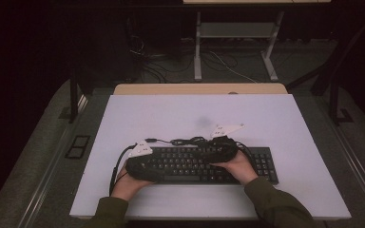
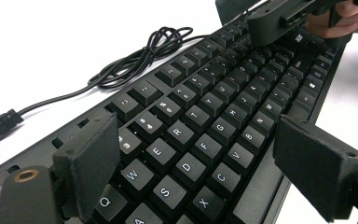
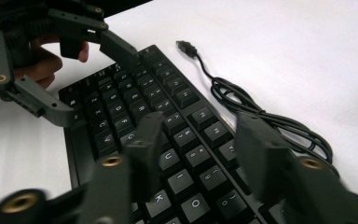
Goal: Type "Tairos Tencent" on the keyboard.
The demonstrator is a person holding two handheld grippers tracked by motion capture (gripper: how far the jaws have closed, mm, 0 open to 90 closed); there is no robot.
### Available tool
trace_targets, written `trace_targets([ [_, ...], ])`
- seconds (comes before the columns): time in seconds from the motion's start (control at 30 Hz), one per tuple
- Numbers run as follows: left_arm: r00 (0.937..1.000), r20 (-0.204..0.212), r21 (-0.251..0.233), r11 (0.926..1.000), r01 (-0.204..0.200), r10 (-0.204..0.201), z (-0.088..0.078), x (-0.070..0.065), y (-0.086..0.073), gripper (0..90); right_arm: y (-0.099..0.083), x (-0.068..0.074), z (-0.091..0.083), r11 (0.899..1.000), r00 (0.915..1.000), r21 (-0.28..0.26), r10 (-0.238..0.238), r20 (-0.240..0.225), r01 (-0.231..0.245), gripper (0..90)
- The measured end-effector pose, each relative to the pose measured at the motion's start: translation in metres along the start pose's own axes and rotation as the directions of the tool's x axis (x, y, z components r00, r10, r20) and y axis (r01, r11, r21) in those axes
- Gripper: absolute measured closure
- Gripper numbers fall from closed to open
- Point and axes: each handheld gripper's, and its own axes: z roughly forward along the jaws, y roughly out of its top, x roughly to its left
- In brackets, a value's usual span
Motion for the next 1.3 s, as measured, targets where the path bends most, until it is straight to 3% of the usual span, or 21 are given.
trace_targets([
  [0.23, 1.0, 0.002, 0.0, 1.0, -0.006, 0.006, 0.0, 0.0, 0.0, 13.8, -0.002, 0.004, 0.003, 0.999, 0.9994, 0.04, -0.024, -0.023, 0.025, 77.4],
  [0.47, 1.0, 0.003, 0.002, 1.0, -0.006, 0.006, 0.001, -0.001, 0.0, 13.9, -0.003, 0.005, 0.006, 0.997, 0.9988, 0.065, -0.032, -0.037, 0.035, 88.5],
  [0.93, 1.0, 0.007, 0.004, 1.0, -0.005, 0.005, 0.002, -0.001, 0.0, 13.8, -0.008, 0.006, 0.017, 0.991, 0.9989, 0.13, -0.029, -0.036, 0.034, 89.2],
  [1.3, 1.0, 0.008, 0.003, 1.0, -0.004, 0.004, 0.001, -0.001, 0.0, 13.9, -0.009, 0.006, 0.019, 0.988, 0.9992, 0.148, -0.027, -0.029, 0.031, 89.2],
])
